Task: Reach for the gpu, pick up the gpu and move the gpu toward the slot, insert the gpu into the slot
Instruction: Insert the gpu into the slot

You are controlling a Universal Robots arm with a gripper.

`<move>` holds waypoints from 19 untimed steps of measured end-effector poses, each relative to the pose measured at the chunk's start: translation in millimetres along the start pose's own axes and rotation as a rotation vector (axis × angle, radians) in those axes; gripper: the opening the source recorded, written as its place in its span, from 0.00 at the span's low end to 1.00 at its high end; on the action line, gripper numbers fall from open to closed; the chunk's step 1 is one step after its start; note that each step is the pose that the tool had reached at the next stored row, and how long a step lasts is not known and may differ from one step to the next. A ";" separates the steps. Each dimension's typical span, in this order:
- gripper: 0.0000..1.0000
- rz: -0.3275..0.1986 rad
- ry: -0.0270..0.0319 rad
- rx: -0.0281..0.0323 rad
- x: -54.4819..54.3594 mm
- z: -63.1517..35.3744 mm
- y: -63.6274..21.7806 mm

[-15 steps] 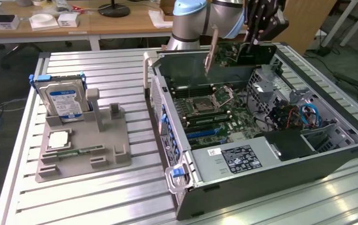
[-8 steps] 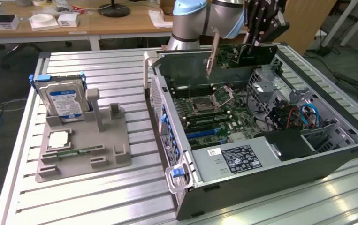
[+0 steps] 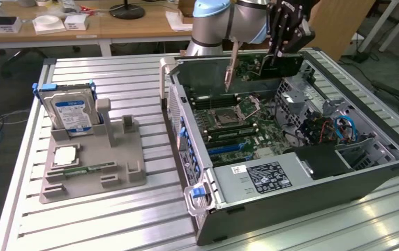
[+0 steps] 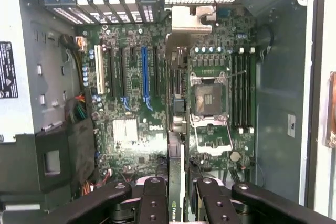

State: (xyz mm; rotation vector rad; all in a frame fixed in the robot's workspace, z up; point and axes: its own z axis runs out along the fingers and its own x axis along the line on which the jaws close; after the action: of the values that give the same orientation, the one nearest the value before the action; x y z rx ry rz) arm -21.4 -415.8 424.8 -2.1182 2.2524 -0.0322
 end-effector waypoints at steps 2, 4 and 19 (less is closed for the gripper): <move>0.26 0.000 0.0000 0.0000 1.0 2.1 4.3; 0.26 0.000 0.0001 0.0000 1.3 4.6 7.9; 0.26 0.000 0.0004 -0.0001 9.7 31.0 15.9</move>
State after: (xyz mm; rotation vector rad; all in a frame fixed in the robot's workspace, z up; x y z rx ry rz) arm -36.2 -424.0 392.9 -2.1186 2.2526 -0.0325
